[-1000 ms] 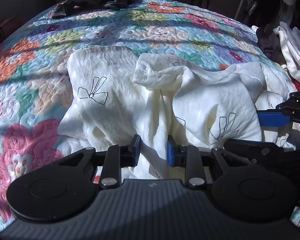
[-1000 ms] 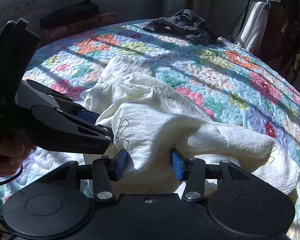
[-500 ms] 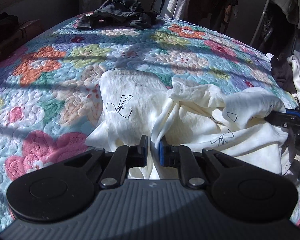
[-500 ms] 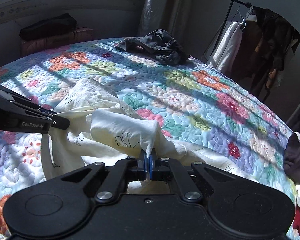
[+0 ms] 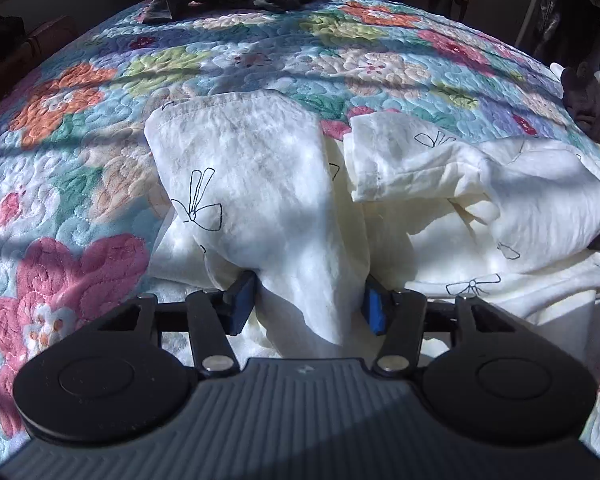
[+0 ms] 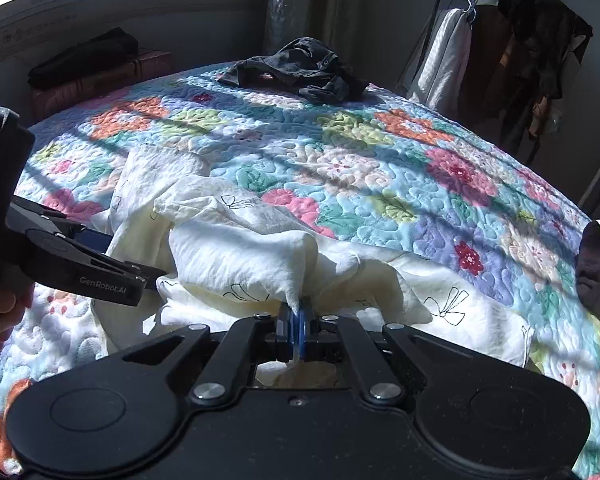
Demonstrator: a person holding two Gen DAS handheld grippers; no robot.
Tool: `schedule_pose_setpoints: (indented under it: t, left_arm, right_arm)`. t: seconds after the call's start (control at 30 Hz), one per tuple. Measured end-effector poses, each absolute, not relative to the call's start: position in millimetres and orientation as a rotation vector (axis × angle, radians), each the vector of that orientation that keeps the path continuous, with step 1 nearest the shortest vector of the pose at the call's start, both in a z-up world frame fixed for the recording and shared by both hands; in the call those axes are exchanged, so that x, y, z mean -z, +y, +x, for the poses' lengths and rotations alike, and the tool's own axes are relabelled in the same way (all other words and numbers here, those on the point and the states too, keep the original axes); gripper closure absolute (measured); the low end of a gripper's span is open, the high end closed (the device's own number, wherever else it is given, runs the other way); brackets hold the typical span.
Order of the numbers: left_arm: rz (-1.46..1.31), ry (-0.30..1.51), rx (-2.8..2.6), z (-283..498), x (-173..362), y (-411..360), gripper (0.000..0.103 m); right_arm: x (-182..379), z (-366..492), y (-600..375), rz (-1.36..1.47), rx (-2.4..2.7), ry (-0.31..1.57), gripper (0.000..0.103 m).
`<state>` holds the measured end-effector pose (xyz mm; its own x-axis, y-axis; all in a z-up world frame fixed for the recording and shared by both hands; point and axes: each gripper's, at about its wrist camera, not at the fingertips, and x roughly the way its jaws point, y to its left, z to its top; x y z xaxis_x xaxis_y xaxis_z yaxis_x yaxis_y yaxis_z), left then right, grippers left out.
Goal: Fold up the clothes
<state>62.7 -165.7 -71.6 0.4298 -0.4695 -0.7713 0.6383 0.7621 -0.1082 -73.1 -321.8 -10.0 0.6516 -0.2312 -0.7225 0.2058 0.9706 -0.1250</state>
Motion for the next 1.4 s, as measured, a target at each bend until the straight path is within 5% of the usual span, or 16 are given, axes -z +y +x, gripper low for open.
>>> schedule_pose_setpoints:
  t: [0.07, 0.1, 0.3, 0.8, 1.1, 1.2, 1.27, 1.4]
  left_arm:
    - [0.175, 0.838, 0.704, 63, 60, -157, 0.094]
    - [0.141, 0.804, 0.704, 64, 52, -152, 0.095]
    - [0.115, 0.519, 0.658, 54, 8, -138, 0.096]
    - [0.036, 0.39, 0.584, 38, -29, -98, 0.096]
    - [0.242, 0.504, 0.62, 39, -12, -111, 0.094]
    - [0.184, 0.54, 0.621, 40, -10, -103, 0.084]
    - [0.148, 0.533, 0.598, 42, -11, -95, 0.059]
    - [0.029, 0.553, 0.615, 53, -12, -79, 0.054]
  right_arm:
    - [13, -75, -321, -0.036, 0.256, 0.825, 0.102]
    - [12, -75, -322, -0.036, 0.256, 0.823, 0.102]
    - [2, -69, -323, -0.017, 0.215, 0.804, 0.101]
    - [-44, -65, -319, 0.043, 0.186, 0.665, 0.101]
    - [-57, -34, -316, -0.157, 0.222, 0.708, 0.102]
    - [-57, -29, -320, -0.161, 0.22, 0.689, 0.102]
    - [-61, -26, -325, -0.153, 0.221, 0.667, 0.102]
    - [-76, -21, -331, -0.154, 0.22, 0.609, 0.102]
